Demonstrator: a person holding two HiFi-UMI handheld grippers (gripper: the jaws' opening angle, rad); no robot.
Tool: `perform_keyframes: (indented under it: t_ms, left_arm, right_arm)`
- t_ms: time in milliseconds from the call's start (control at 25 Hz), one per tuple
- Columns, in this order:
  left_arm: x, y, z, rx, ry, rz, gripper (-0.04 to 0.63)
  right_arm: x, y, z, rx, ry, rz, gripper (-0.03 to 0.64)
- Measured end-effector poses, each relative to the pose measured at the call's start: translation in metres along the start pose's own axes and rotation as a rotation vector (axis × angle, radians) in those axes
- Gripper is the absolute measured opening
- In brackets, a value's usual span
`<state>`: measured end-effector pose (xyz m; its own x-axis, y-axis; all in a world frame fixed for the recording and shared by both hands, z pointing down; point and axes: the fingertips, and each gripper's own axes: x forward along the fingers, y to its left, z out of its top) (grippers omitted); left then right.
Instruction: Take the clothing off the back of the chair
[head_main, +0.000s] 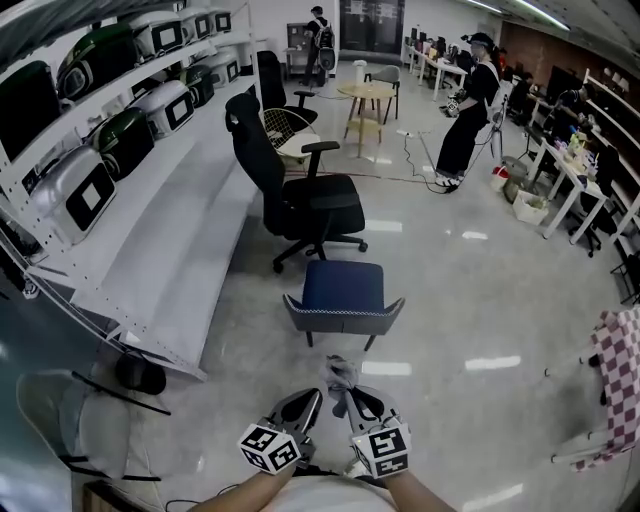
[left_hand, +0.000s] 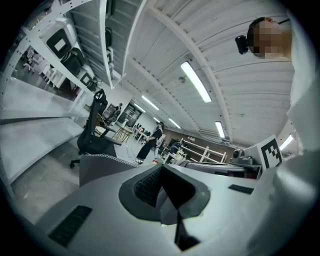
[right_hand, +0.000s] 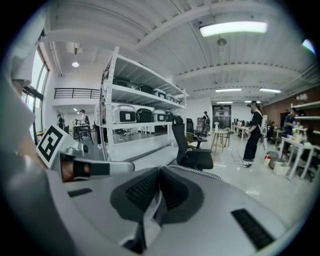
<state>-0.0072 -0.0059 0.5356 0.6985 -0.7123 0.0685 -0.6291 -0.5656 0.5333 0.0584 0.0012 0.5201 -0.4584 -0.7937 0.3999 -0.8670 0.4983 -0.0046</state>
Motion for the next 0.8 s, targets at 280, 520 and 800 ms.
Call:
perform_keyframes:
  t_ms: [280,520,800]
  left_arm:
    - [-0.002,0.010,0.004,-0.007,-0.008,0.013,0.008]
    - [-0.001,0.013,0.000,-0.024,-0.007,0.020,0.008]
    - [0.002,0.014,0.000,-0.032,-0.002,0.018,0.008]
  right_arm:
    - [0.009,0.003,0.002,-0.016,0.009,0.006,0.025]
    - [0.010,0.002,0.001,-0.019,0.012,0.010,0.025]
    - [0.012,0.000,-0.001,-0.020,0.038,0.015,0.025]
